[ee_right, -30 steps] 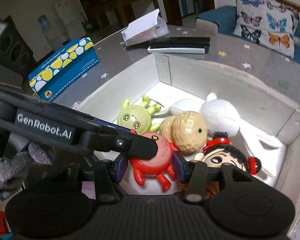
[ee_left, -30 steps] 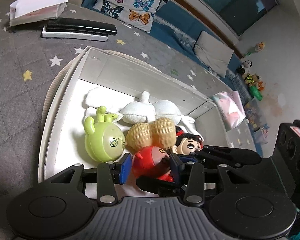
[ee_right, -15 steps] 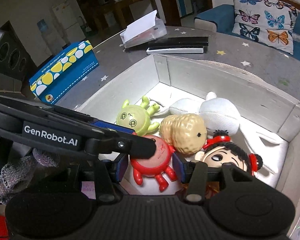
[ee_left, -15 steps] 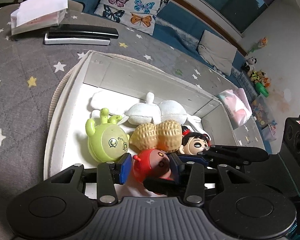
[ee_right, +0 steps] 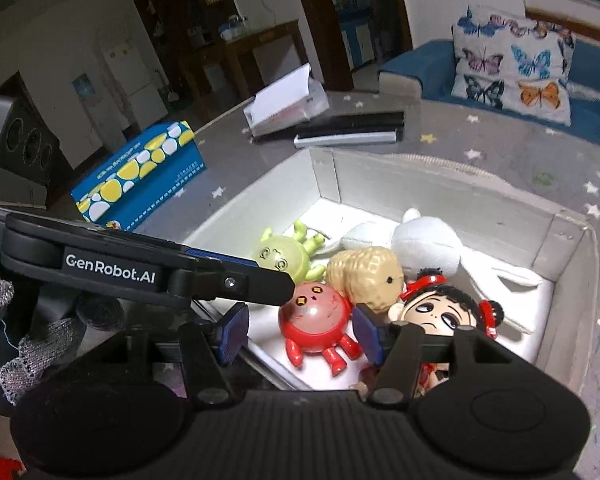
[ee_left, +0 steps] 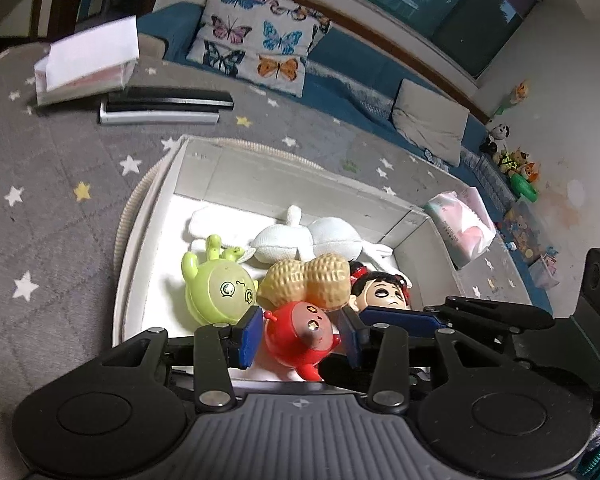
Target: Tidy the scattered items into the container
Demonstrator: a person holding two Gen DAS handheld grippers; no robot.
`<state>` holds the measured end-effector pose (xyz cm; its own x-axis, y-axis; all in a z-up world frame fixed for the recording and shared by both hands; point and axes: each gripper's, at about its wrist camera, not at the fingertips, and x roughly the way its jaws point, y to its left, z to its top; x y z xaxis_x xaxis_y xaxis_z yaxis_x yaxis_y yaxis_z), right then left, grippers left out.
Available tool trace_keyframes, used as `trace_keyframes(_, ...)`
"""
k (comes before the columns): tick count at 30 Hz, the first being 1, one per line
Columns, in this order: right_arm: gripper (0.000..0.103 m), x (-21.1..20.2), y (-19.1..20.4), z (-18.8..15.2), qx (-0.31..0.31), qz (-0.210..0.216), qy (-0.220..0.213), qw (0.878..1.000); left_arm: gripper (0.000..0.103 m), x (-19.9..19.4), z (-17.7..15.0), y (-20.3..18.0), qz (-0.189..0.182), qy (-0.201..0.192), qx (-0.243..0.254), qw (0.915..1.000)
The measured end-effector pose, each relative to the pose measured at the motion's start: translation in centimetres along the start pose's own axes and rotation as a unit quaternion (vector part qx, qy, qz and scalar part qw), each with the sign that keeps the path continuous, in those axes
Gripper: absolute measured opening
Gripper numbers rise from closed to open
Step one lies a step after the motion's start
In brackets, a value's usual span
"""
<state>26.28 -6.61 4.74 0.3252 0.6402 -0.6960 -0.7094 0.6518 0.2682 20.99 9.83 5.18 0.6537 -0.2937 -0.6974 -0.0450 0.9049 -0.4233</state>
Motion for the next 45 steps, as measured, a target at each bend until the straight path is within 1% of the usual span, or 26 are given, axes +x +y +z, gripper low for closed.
trace_keyframes(3, 0.060, -1.0, 0.9, -0.5, -0.007, -0.011, -0.018, 1.000, 0.044, -1.1, -0.4, -0.5, 0.007, -0.016, 0.010, 0.9998)
trace_keyframes(5, 0.071, -1.7, 1.5, -0.9, -0.012, -0.020, -0.030, 0.999, 0.044, -1.8, -0.8, -0.9, 0.008, -0.027, 0.014, 0.9995)
trace_keyframes(8, 0.073, -2.7, 2.4, -1.6, -0.019, -0.033, -0.047, 0.998, 0.044, -2.9, -1.4, -1.4, 0.012, -0.043, 0.023, 0.9988)
trace_keyframes(12, 0.078, -3.8, 3.5, -2.8, -0.020, -0.048, -0.066, 0.996, 0.044, -4.2, -2.7, -1.9, 0.020, -0.059, 0.031, 0.9976)
trace_keyframes(16, 0.085, -4.7, 4.6, -4.1, -0.020, -0.066, -0.081, 0.994, 0.044, -5.2, -4.1, -2.3, 0.033, -0.070, 0.042, 0.9962)
trace_keyframes(20, 0.091, -5.2, 5.8, -5.3, -0.023, -0.087, -0.095, 0.991, 0.044, -6.0, -5.4, -2.6, 0.036, -0.076, 0.047, 0.9953)
trace_keyframes(24, 0.094, -5.6, 6.5, -6.3, -0.018, -0.095, -0.103, 0.990, 0.044, -6.3, -6.7, -3.3, 0.065, -0.080, 0.065, 0.9925)
trace_keyframes(25, 0.097, -5.6, 6.7, -6.6, -0.016, -0.101, -0.105, 0.989, 0.044, -6.3, -7.1, -3.4, 0.073, -0.080, 0.068, 0.9918)
trace_keyframes(30, 0.098, -5.5, 6.9, -8.1, -0.004, -0.120, -0.107, 0.987, 0.044, -6.0, -8.6, -3.3, 0.092, -0.073, 0.069, 0.9907)
trace_keyframes(34, 0.101, -5.3, 6.7, -9.0, 0.011, -0.127, -0.108, 0.986, 0.044, -5.4, -9.6, -3.2, 0.108, -0.068, 0.070, 0.9893)
trace_keyframes(36, 0.103, -5.3, 6.7, -9.4, 0.015, -0.137, -0.109, 0.985, 0.044, -5.3, -10.0, -3.1, 0.111, -0.065, 0.069, 0.9893)
trace_keyframes(45, 0.103, -4.7, 6.4, -10.9, 0.034, -0.153, -0.101, 0.982, 0.043, -4.8, -11.1, -3.0, 0.139, -0.070, 0.068, 0.9855)
